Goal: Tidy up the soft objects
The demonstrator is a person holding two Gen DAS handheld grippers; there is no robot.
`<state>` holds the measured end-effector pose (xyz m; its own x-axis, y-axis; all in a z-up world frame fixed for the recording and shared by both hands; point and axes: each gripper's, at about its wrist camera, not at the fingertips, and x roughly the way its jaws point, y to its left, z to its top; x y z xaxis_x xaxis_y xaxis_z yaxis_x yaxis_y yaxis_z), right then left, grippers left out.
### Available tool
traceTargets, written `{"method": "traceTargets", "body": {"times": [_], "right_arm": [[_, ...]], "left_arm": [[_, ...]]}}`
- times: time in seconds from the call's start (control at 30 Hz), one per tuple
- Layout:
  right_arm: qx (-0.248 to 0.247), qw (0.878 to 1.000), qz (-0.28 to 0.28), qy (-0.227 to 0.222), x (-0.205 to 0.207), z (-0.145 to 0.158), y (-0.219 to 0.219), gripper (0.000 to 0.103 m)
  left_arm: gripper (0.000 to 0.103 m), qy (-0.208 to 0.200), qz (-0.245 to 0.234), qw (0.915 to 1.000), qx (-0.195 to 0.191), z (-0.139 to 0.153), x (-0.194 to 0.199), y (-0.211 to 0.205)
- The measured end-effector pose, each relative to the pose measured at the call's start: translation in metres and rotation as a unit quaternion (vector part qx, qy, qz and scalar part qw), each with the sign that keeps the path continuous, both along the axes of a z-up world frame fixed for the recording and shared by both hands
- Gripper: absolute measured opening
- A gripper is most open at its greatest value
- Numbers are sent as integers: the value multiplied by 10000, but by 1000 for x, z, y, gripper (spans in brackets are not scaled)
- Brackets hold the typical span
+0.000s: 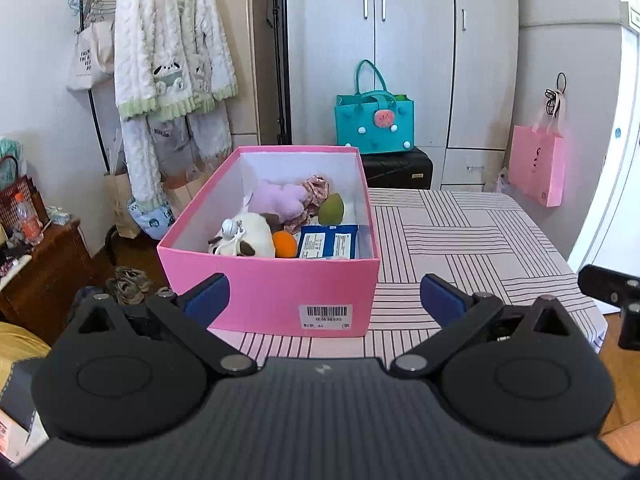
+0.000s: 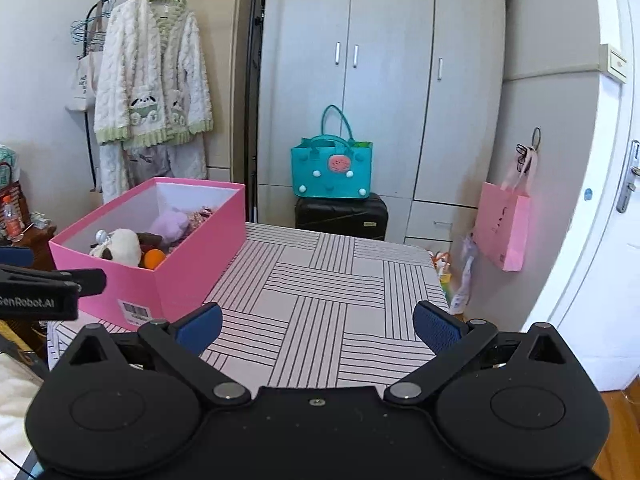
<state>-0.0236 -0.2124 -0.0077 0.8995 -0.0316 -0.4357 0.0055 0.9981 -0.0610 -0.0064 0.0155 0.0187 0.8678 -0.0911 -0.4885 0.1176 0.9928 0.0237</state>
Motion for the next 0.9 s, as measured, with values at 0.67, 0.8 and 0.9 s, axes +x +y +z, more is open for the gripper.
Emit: {"method": "traceTargets", "body": {"times": [0.67, 0.8, 0.9], "right_arm": [[143, 9998, -158, -60, 0, -4, -2, 103], [48, 9997, -219, -88, 0, -5, -2, 103], [18, 9997, -228, -79, -1, -6, -2, 103]], "left_arm": [[103, -173, 108, 9998, 41, 3, -7, 9], [103, -164, 41, 9998, 78, 2, -6, 8], [103, -130, -24, 9999, -13, 2, -6, 10]]}}
